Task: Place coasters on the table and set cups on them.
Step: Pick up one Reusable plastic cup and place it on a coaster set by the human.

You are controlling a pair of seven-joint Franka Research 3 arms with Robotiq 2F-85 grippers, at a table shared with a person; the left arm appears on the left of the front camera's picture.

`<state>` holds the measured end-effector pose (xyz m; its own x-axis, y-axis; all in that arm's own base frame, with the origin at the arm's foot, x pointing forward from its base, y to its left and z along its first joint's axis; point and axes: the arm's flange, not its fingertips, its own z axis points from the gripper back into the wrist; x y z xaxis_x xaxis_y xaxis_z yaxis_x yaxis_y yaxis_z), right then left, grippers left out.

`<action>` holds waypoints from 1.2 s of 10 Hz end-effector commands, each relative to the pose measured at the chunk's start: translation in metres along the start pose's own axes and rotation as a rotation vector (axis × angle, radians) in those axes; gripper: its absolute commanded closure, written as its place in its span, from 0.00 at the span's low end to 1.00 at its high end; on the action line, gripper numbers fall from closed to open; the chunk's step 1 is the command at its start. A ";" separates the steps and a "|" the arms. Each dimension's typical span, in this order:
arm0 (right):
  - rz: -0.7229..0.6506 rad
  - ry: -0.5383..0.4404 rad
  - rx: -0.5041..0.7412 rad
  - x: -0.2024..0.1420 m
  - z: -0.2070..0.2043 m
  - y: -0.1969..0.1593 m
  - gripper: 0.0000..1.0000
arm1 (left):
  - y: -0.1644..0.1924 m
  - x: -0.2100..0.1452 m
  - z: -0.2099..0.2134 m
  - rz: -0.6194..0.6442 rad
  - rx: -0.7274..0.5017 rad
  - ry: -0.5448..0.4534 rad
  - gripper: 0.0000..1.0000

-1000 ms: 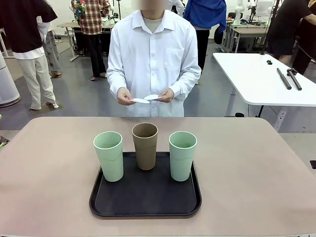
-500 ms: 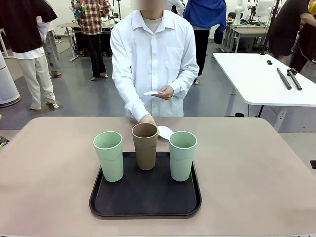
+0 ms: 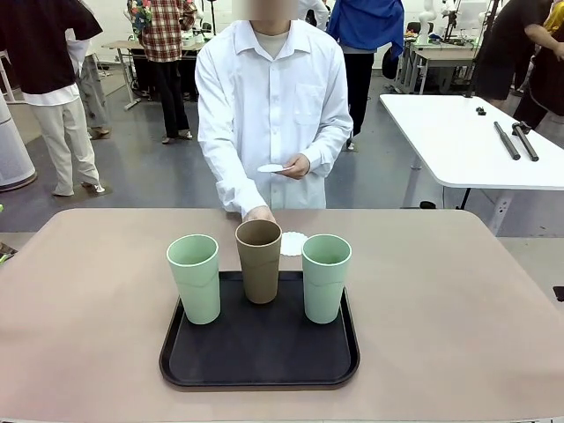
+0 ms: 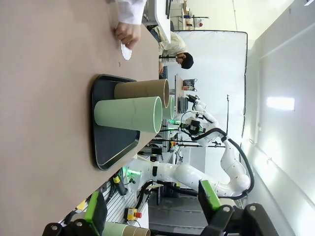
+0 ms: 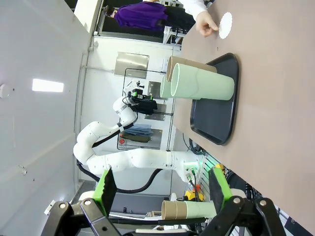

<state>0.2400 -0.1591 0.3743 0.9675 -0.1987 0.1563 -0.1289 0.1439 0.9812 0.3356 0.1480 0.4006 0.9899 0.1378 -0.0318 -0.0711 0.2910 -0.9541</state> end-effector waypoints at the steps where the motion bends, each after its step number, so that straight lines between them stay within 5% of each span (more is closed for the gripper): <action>1: 0.009 -0.003 0.010 0.001 0.000 0.000 0.00 | -0.001 0.000 0.000 -0.002 -0.014 -0.004 0.00; 12: 0.009 -0.003 0.010 0.001 0.000 0.000 0.00 | -0.001 0.000 0.000 -0.002 -0.014 -0.004 0.00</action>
<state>0.2400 -0.1591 0.3743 0.9675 -0.1987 0.1563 -0.1289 0.1439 0.9812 0.3356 0.1480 0.4006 0.9899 0.1378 -0.0318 -0.0711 0.2910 -0.9541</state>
